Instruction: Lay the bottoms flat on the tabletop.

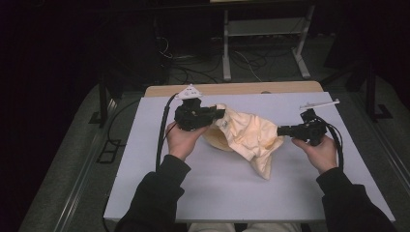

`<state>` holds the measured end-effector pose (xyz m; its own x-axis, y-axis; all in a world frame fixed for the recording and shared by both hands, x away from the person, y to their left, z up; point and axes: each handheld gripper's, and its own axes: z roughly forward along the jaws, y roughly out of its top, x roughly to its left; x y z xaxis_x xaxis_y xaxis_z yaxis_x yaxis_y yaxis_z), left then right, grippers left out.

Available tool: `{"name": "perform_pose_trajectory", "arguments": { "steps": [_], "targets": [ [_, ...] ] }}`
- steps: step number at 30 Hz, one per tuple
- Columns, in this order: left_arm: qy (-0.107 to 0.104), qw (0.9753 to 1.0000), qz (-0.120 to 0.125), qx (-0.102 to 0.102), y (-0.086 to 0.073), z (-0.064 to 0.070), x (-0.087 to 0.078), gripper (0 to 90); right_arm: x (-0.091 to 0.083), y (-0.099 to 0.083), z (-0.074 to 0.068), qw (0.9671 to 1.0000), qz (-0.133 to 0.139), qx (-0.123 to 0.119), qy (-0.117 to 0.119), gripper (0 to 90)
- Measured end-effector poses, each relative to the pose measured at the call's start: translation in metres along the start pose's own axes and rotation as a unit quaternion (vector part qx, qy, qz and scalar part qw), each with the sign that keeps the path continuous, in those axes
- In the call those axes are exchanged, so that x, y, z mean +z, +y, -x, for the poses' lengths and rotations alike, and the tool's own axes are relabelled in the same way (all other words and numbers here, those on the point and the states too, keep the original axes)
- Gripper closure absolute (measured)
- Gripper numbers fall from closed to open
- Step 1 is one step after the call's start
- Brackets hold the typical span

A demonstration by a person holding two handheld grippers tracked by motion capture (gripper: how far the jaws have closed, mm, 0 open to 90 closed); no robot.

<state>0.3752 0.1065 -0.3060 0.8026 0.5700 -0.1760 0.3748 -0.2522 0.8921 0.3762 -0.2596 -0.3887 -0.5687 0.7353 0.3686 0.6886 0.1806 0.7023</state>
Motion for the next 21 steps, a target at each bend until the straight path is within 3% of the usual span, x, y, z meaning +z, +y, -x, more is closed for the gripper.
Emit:
{"name": "perform_pose_trajectory", "arguments": {
  "steps": [5,7,8,9,14,21],
  "targets": [
    [0.000,0.9999,-0.005,-0.011,0.003,-0.006,0.012,77.1,0.009,-0.004,0.003,0.9999,-0.010,-0.003,-0.007,74.5],
    [0.001,0.9999,-0.009,-0.010,0.005,-0.007,0.016,77.1,0.005,-0.004,-0.002,0.9996,0.012,-0.017,-0.018,65.6],
    [0.002,0.9999,-0.010,-0.011,0.006,-0.008,0.017,77.1,0.005,-0.004,-0.002,0.9996,0.012,-0.017,-0.018,65.6],
    [0.003,0.9999,-0.010,-0.012,0.007,-0.009,0.020,77.1,-0.002,-0.002,-0.010,0.9985,0.042,-0.034,-0.013,59.4],
    [0.008,0.9997,-0.013,-0.018,0.013,-0.015,0.028,77.2,-0.011,0.003,-0.026,0.9953,0.071,-0.065,0.009,52.6],
    [0.020,0.9992,-0.019,-0.031,0.020,-0.025,0.042,77.1,-0.001,0.003,-0.050,0.9924,0.042,-0.104,0.051,39.6]
  ]
}}
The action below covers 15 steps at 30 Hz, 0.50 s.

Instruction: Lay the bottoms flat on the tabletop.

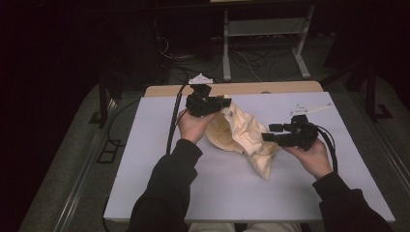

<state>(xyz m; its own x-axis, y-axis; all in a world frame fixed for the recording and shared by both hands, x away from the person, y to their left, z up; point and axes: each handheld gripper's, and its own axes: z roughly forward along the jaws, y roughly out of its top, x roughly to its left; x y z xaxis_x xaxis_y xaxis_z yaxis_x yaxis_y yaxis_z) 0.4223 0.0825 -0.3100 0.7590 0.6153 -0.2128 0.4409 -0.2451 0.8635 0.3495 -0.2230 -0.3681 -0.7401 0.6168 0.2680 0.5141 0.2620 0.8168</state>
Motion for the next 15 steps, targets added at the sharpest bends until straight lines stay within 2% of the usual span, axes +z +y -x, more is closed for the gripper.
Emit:
{"name": "perform_pose_trajectory", "arguments": {
  "steps": [3,4,7,8,9,10,11,13,14,15],
  "targets": [
    [0.003,1.0000,-0.003,-0.003,0.001,-0.005,0.004,77.1,0.009,-0.001,-0.006,0.9996,-0.013,-0.007,0.022,33.1],
    [0.006,1.0000,-0.002,-0.006,0.001,-0.007,0.006,77.1,0.015,-0.001,-0.007,0.9994,-0.025,-0.005,0.023,28.5],
    [0.010,0.9998,-0.004,-0.015,-0.001,-0.013,0.009,77.1,0.022,-0.001,-0.006,0.9992,-0.034,-0.004,0.022,24.5],
    [0.013,0.9997,-0.006,-0.020,-0.002,-0.015,0.011,77.1,0.028,-0.003,-0.004,0.9987,-0.046,0.000,0.019,21.7],
    [0.014,0.9997,-0.007,-0.020,-0.003,-0.017,0.011,77.1,0.028,-0.003,-0.004,0.9987,-0.046,0.000,0.019,21.7],
    [0.015,0.9995,-0.009,-0.024,-0.003,-0.019,0.012,77.1,0.036,-0.004,-0.004,0.9979,-0.064,-0.008,0.006,22.8],
    [0.015,0.9995,-0.008,-0.027,-0.004,-0.020,0.013,77.1,0.036,-0.004,-0.004,0.9979,-0.064,-0.008,0.006,22.8],
    [0.016,0.9994,-0.008,-0.031,-0.005,-0.023,0.015,77.1,0.045,-0.005,-0.004,0.9964,-0.082,-0.018,-0.011,30.1],
    [0.018,0.9992,-0.009,-0.033,-0.005,-0.024,0.017,77.1,0.048,-0.006,-0.003,0.9959,-0.088,-0.022,-0.011,39.7],
    [0.017,0.9992,-0.009,-0.034,-0.006,-0.025,0.018,77.1,0.052,-0.006,-0.001,0.9950,-0.098,-0.020,-0.004,56.5]
  ]
}}
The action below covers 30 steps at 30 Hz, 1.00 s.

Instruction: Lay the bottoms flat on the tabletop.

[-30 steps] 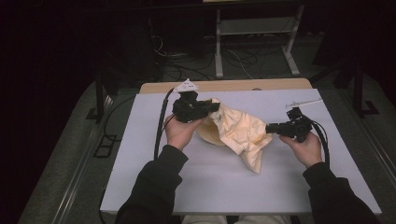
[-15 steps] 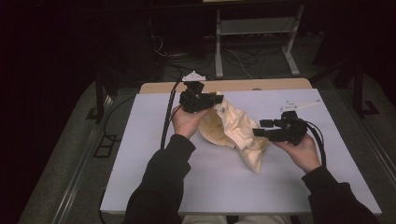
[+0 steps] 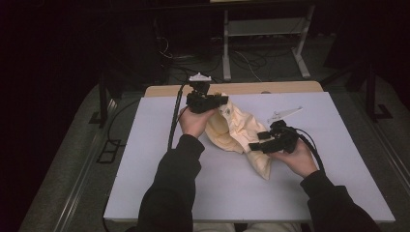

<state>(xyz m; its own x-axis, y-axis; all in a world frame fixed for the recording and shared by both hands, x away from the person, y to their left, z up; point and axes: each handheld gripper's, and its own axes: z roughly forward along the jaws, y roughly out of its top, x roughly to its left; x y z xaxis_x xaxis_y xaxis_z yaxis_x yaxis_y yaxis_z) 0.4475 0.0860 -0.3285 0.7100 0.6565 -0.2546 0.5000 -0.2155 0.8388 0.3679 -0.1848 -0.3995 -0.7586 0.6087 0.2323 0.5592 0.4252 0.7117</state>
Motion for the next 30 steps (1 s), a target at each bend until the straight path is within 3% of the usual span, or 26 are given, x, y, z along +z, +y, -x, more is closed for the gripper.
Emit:
{"name": "perform_pose_trajectory", "arguments": {
  "steps": [2,5,11,18,30],
  "targets": [
    [0.000,1.0000,-0.002,-0.004,-0.001,-0.001,0.003,77.1,0.005,0.002,0.002,0.9997,-0.007,0.014,0.019,76.9],
    [0.005,0.9999,-0.011,0.000,-0.003,-0.002,0.006,77.1,0.006,0.009,0.004,0.9993,-0.005,0.033,0.019,82.9],
    [0.012,0.9999,-0.008,-0.004,-0.002,-0.004,0.001,76.6,-0.007,0.024,0.012,0.9985,0.018,0.052,0.003,83.9],
    [0.022,0.9997,-0.005,0.003,-0.003,-0.003,-0.005,74.9,-0.013,0.027,0.023,0.9969,0.032,0.072,-0.009,84.2],
    [0.039,0.9986,0.033,-0.015,-0.005,-0.010,-0.029,51.6,-0.026,0.030,0.050,0.9887,0.069,0.129,-0.031,84.2]
  ]
}}
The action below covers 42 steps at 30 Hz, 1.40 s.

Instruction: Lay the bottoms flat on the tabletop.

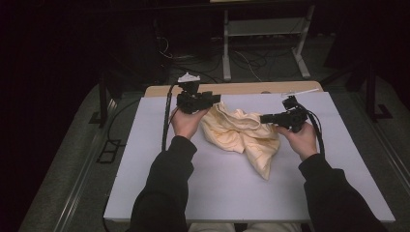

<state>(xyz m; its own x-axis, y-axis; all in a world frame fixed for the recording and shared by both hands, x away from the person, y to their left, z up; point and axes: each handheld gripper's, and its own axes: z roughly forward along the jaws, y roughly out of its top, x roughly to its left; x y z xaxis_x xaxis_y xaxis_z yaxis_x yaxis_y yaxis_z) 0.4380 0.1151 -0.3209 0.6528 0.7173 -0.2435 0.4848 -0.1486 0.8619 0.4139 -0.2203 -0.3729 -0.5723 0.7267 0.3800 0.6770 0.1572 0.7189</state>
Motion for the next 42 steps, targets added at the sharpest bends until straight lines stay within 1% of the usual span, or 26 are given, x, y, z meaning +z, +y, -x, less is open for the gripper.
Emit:
{"name": "perform_pose_trajectory", "arguments": {
  "steps": [1,2,4,6,7,9,11,13,14,16,19,22,24,25,26,27,28,30,31,33,34,36,37,39,41,42],
  "targets": [
    [0.002,1.0000,0.000,-0.004,0.000,-0.002,-0.002,49.5,0.000,0.000,0.002,1.0000,0.004,0.005,-0.001,84.1],
    [0.004,1.0000,0.002,-0.004,-0.001,-0.003,-0.004,47.2,-0.001,0.000,0.005,0.9998,0.011,0.018,0.000,84.1],
    [0.005,0.9999,0.008,-0.014,-0.004,-0.006,-0.007,44.0,0.000,0.000,0.010,0.9991,0.019,0.038,0.006,84.1],
    [0.006,0.9997,0.009,-0.022,-0.010,-0.010,-0.008,40.9,0.001,0.000,0.015,0.9987,0.022,0.046,0.002,84.1],
    [0.009,0.9996,0.007,-0.026,-0.013,-0.012,-0.008,39.8,0.001,0.000,0.016,0.9986,0.024,0.047,-0.002,84.1],
    [0.009,0.9993,0.003,-0.036,-0.019,-0.018,-0.007,37.1,0.002,0.001,0.020,0.9983,0.027,0.052,-0.007,84.1],
    [0.009,0.9985,-0.002,-0.054,-0.029,-0.025,-0.006,36.2,0.002,0.001,0.023,0.9980,0.030,0.056,-0.011,84.1],
    [0.009,0.9976,-0.005,-0.068,-0.038,-0.031,-0.004,35.7,0.003,0.002,0.026,0.9977,0.031,0.059,-0.015,84.1],
    [0.011,0.9970,-0.011,-0.076,-0.045,-0.034,-0.002,35.2,0.003,0.003,0.027,0.9975,0.031,0.060,-0.018,84.1],
    [0.014,0.9961,-0.017,-0.085,-0.054,-0.038,0.002,34.3,0.004,0.004,0.030,0.9973,0.031,0.061,-0.026,84.1],
    [0.014,0.9939,-0.029,-0.106,-0.071,-0.044,0.009,33.4,0.005,0.006,0.034,0.9969,0.032,0.062,-0.037,84.1],
    [0.007,0.9914,-0.040,-0.124,-0.082,-0.046,0.018,32.8,0.007,0.008,0.041,0.9961,0.040,0.067,-0.041,84.1],
    [0.005,0.9905,-0.048,-0.129,-0.089,-0.046,0.025,32.3,0.009,0.008,0.047,0.9955,0.043,0.072,-0.045,84.1],
    [0.007,0.9899,-0.056,-0.130,-0.091,-0.045,0.028,31.9,0.011,0.007,0.052,0.9948,0.045,0.076,-0.050,84.1],
    [0.013,0.9897,-0.063,-0.128,-0.093,-0.044,0.032,31.9,0.011,0.007,0.052,0.9948,0.045,0.076,-0.050,84.1],
    [0.017,0.9896,-0.068,-0.126,-0.095,-0.043,0.035,31.6,0.012,0.007,0.055,0.9945,0.046,0.078,-0.053,84.1],
    [0.017,0.9894,-0.071,-0.126,-0.096,-0.042,0.037,31.6,0.013,0.006,0.059,0.9940,0.047,0.081,-0.056,84.0],
    [0.018,0.9881,-0.081,-0.130,-0.099,-0.041,0.043,31.6,0.015,0.005,0.065,0.9935,0.047,0.086,-0.056,83.5],
    [0.018,0.9879,-0.082,-0.130,-0.099,-0.040,0.045,31.7,0.015,0.004,0.067,0.9934,0.047,0.089,-0.055,83.0],
    [0.018,0.9875,-0.088,-0.129,-0.102,-0.038,0.049,32.3,0.015,0.003,0.070,0.9931,0.052,0.091,-0.053,80.0],
    [0.017,0.9874,-0.088,-0.130,-0.102,-0.038,0.049,33.9,0.012,0.003,0.070,0.9928,0.060,0.087,-0.056,77.1],
    [0.016,0.9866,-0.090,-0.135,-0.104,-0.038,0.051,36.6,0.006,0.003,0.067,0.9912,0.074,0.077,-0.078,67.7],
    [0.015,0.9861,-0.092,-0.138,-0.104,-0.038,0.051,38.1,0.001,0.003,0.063,0.9897,0.085,0.068,-0.093,65.0],
    [0.012,0.9856,-0.093,-0.141,-0.106,-0.039,0.050,41.7,-0.008,0.002,0.059,0.9893,0.096,0.057,-0.094,58.8],
    [0.009,0.9847,-0.094,-0.146,-0.108,-0.040,0.049,49.6,-0.013,-0.002,0.054,0.9902,0.090,0.045,-0.097,54.6],
    [0.004,0.9840,-0.096,-0.150,-0.109,-0.041,0.049,53.0,-0.013,-0.004,0.053,0.9909,0.085,0.040,-0.096,51.8]
  ]
}}
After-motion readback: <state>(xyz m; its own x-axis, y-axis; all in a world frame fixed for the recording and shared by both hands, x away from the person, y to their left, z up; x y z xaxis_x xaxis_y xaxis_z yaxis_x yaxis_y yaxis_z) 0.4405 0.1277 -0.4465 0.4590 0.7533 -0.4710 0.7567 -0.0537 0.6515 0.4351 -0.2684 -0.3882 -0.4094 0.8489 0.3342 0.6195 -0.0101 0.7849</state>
